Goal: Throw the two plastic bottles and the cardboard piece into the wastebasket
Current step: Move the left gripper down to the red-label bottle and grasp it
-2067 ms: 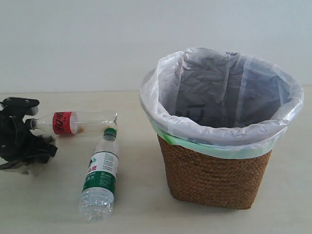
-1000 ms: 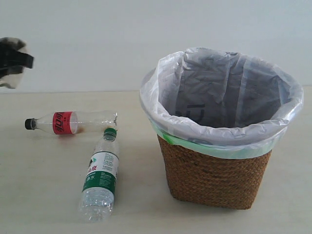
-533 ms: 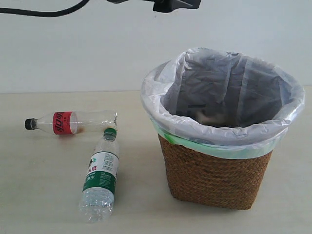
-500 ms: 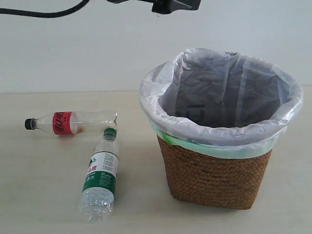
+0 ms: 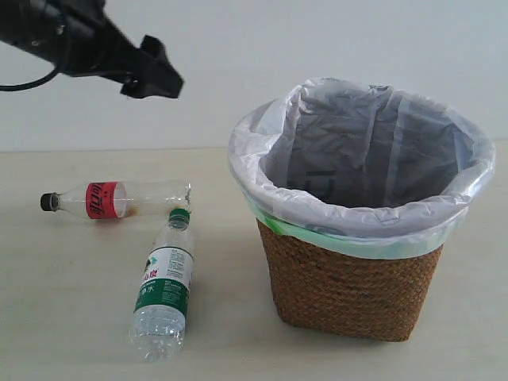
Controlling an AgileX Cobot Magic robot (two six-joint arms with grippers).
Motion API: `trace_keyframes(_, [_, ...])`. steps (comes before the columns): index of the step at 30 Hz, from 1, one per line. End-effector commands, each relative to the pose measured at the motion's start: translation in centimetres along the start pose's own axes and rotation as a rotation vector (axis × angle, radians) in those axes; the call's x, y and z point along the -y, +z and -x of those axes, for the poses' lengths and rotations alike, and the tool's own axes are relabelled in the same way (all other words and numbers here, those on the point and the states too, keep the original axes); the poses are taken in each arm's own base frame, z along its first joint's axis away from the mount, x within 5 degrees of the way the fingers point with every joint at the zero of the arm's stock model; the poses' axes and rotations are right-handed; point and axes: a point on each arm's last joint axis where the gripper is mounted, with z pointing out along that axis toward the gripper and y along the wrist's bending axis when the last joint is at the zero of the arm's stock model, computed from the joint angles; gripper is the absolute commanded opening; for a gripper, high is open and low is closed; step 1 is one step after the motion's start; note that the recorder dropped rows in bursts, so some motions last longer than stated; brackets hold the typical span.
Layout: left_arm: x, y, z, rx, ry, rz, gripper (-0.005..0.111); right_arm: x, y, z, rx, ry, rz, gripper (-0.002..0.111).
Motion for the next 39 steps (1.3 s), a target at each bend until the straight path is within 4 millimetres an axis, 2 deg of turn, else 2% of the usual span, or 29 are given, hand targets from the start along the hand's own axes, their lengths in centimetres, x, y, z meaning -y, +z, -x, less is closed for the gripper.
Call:
trace_keyframes(1, [-4.8, 1.3, -4.0, -0.123, -0.182, 0.078, 0.104, 0.1, 0.0, 0.1, 0.012, -0.010, -0.008, 0.000])
trace_keyframes(5, [-6.8, 2.7, -6.2, -0.186, -0.232, 0.103, 0.104, 0.1, 0.0, 0.1, 0.012, -0.010, -0.008, 0.000])
trace_keyframes(10, [-7.5, 5.0, -7.4, -0.229, -0.093, 0.103, 0.104, 0.1, 0.0, 0.1, 0.012, -0.010, -0.008, 0.000])
trace_keyframes(14, [-8.1, 7.1, -8.6, -0.271, 0.185, 0.071, 0.104, 0.1, 0.0, 0.1, 0.016, -0.010, -0.008, 0.000])
trace_keyframes(18, [-8.3, 9.7, -10.5, -0.339, 0.643, -0.043, 0.104, 0.1, 0.0, 0.1, 0.016, -0.010, -0.008, 0.000])
trace_keyframes(23, [-8.7, 12.8, -12.7, -0.346, 0.882, -0.117, 0.104, 0.1, 0.0, 0.1, 0.016, -0.010, -0.008, 0.000])
trace_keyframes(27, [-8.7, 14.5, -12.6, -0.240, 0.924, -0.084, 0.104, 0.1, 0.0, 0.1, 0.016, -0.010, -0.008, 0.000])
trace_keyframes(30, [-8.7, 15.9, -13.0, -0.168, 0.877, -0.055, 0.104, 0.1, 0.0, 0.1, 0.016, -0.010, -0.008, 0.000])
trace_keyframes(34, [-8.6, 18.1, -14.2, -0.201, 0.877, -0.031, 0.104, 0.1, 0.0, 0.1, 0.016, -0.010, -0.008, 0.000])
trace_keyframes(39, [-7.8, 19.6, -14.2, -0.225, 0.941, 0.063, 0.104, 0.1, 0.0, 0.1, 0.016, -0.010, -0.008, 0.000])
